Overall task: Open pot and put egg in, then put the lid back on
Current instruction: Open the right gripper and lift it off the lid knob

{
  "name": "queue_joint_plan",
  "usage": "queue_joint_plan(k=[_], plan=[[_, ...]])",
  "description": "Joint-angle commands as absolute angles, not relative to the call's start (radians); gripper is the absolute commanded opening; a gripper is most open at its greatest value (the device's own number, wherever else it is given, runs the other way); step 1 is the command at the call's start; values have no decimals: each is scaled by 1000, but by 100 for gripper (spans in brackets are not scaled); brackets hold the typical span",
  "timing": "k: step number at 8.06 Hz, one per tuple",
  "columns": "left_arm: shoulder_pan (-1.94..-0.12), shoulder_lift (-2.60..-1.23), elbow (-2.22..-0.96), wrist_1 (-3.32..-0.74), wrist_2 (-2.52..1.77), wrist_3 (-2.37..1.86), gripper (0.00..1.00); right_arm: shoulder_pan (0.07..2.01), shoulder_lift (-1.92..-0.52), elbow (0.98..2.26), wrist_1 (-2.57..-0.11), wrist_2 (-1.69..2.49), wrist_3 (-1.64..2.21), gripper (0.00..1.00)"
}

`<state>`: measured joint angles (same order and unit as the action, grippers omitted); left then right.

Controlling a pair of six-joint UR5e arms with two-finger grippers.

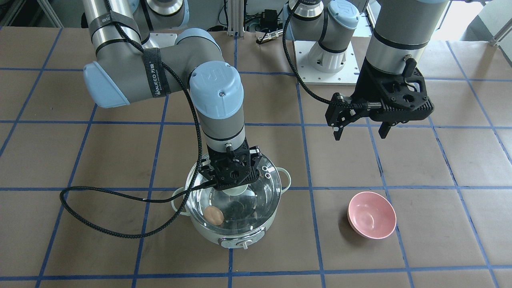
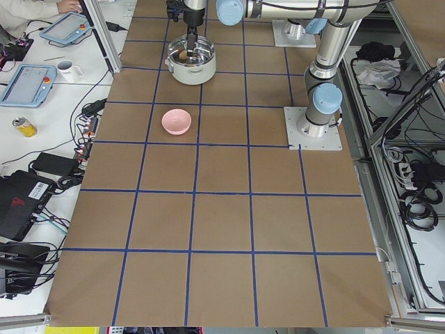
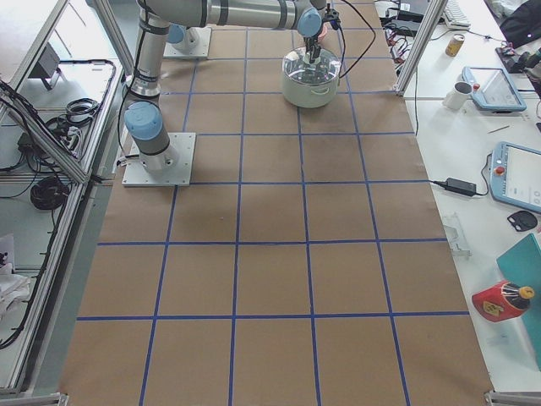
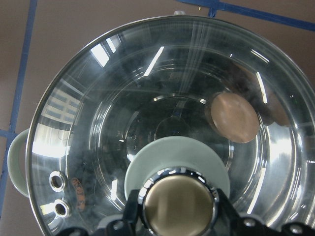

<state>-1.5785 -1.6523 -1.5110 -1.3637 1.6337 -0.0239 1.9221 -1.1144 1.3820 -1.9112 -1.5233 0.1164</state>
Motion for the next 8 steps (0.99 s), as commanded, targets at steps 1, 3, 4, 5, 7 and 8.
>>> queue_joint_plan(k=[1,3,4,5,7,8], plan=[[-1578,-1652,-1511,-1364,1634,-25,100,1922,-1112,1384,-1911,-1523,77,95],[-1578,-1651,-1511,-1362,1631,-23,100,1921,-1121,1384,-1908,-1526,69,100],[-1578,-1651,-1511,-1362,1631,-25,100,1921,-1129,1384,-1901,-1523,75,100],[-1578,-1651,-1511,-1361,1631,-25,100,1921,-1161,1384,-1876,-1523,77,100],[-1578,-1651,-1511,-1362,1629,-25,100,1870,-1242,1384,-1798,-1529,77,100],[-1578,-1651,-1511,-1362,1629,-25,100,1805,-1276,1387,-1757,-1535,77,100]])
